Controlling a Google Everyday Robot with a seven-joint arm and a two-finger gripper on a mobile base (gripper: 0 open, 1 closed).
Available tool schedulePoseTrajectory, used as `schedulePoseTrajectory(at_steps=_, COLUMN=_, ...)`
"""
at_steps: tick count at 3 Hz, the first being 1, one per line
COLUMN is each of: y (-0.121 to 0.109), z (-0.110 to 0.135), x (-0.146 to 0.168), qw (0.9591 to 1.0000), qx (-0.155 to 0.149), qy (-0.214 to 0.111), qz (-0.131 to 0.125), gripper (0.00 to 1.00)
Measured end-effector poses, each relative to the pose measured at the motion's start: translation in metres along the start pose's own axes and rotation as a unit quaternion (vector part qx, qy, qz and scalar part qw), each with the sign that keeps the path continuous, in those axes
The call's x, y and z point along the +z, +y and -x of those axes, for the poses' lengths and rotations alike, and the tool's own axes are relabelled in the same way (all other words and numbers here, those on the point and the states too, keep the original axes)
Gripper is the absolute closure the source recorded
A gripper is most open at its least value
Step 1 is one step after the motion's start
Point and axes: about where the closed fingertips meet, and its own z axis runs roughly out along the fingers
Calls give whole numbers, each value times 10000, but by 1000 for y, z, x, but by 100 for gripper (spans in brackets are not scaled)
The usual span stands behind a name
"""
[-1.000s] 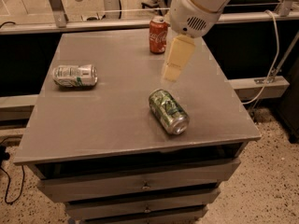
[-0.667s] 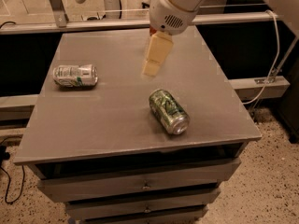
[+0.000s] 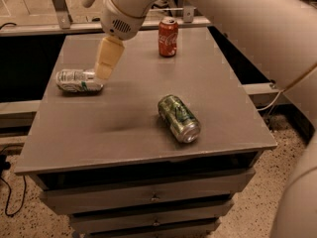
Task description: Place 7up can upright
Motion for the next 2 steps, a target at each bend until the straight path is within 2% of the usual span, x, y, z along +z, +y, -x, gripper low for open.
schedulePoseTrajectory(at_steps=1, y=5, z=31, x=51, qw=9995, qx=86, qy=-44, qz=297, gripper=0)
schedulePoseTrajectory(at_steps=2, y=8, z=48, x=94, qw=9985, qx=232, qy=42, qz=499, gripper=0)
